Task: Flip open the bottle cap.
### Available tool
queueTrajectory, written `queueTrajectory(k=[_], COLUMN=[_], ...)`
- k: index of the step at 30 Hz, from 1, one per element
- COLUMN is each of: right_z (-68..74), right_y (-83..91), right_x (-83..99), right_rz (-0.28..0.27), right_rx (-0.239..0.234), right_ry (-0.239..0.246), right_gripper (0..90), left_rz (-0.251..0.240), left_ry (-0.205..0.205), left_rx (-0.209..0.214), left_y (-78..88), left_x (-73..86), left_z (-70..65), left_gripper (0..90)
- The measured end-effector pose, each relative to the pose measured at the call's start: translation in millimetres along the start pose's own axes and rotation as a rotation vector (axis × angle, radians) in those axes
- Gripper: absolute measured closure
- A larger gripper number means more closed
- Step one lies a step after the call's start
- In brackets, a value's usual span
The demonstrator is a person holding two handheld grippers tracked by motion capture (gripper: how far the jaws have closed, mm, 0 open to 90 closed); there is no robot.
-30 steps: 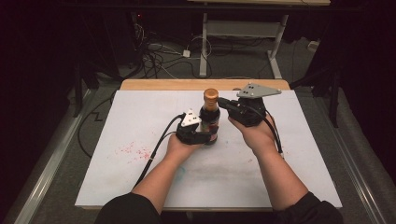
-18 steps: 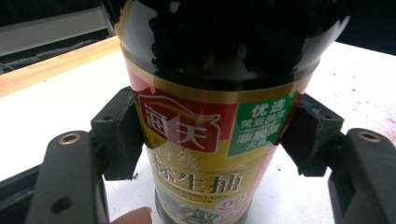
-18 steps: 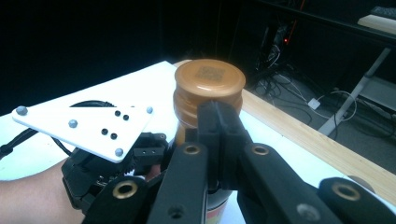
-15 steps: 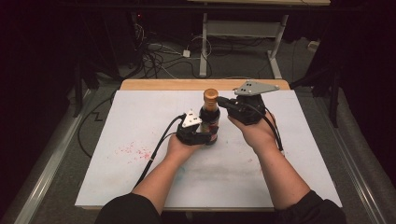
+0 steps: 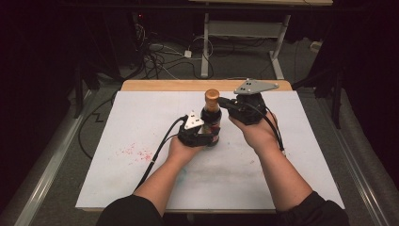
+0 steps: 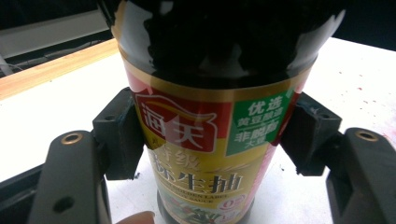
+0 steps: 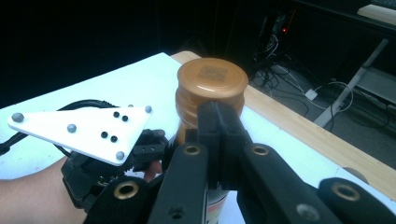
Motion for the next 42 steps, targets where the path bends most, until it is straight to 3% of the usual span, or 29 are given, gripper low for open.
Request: queueTrajectory(k=[1,2,4,28,29,31,32,34,36,38,42], right_z=[-0.3,-0.7,-0.7,1.2,1.2,3.0,6.4,12.9,13.8,10.9,1.0], right_y=[0.1,0.3,0.2,-1.1,-0.2,9.4,14.0,20.7,25.2,25.7,18.9], right_x=[0.0,-0.2,-0.3,-2.1,-4.0,-19.5,-28.0,-39.7,-43.1,-38.2,-16.2], right_rz=[0.002,0.004,0.006,0.007,-0.004,-0.088,-0.101,-0.112,-0.116,-0.097,-0.048], right_rx=[-0.001,0.001,0.005,0.017,0.014,-0.013,-0.017,-0.004,-0.004,0.004,0.004], right_ry=[-0.003,-0.007,-0.007,-0.025,-0.028,-0.058,-0.047,-0.006,-0.006,0.003,-0.025], right_gripper=[90.0,90.0,90.0,90.0,90.0,90.0,90.0,90.0,90.0,90.0,90.0], left_rz=[-0.002,0.019,-0.004,-0.018,-0.021,-0.013,-0.008,-0.017,-0.025,-0.027,-0.026], left_ry=[-0.001,-0.032,-0.006,-0.011,-0.021,-0.058,-0.069,-0.020,-0.008,-0.020,-0.012], left_rx=[-0.002,0.006,0.000,0.001,0.001,-0.007,-0.009,-0.025,-0.002,-0.004,0.001], left_y=[-0.3,1.4,-0.2,0.2,-0.2,0.0,-0.1,-1.3,0.9,0.0,0.4], left_x=[0.0,2.4,0.4,1.2,1.7,4.6,5.4,2.4,1.3,1.9,1.6], left_z=[-0.2,0.7,0.0,1.0,-0.4,-2.2,-2.9,0.1,0.3,-1.2,-0.2], left_gripper=[30.2,30.1,30.2,30.4,30.5,30.4,30.4,30.1,29.8,29.6,29.4])
Point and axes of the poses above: each handheld gripper's, and its own axes: y roughly backward along the jaws, x roughly out of its underside, z roughly to its left, the point moved 10 cm from there along -y, roughly forward along the jaws, and after that the axes turned 10 degrees about -y, right-handed, at the moved point
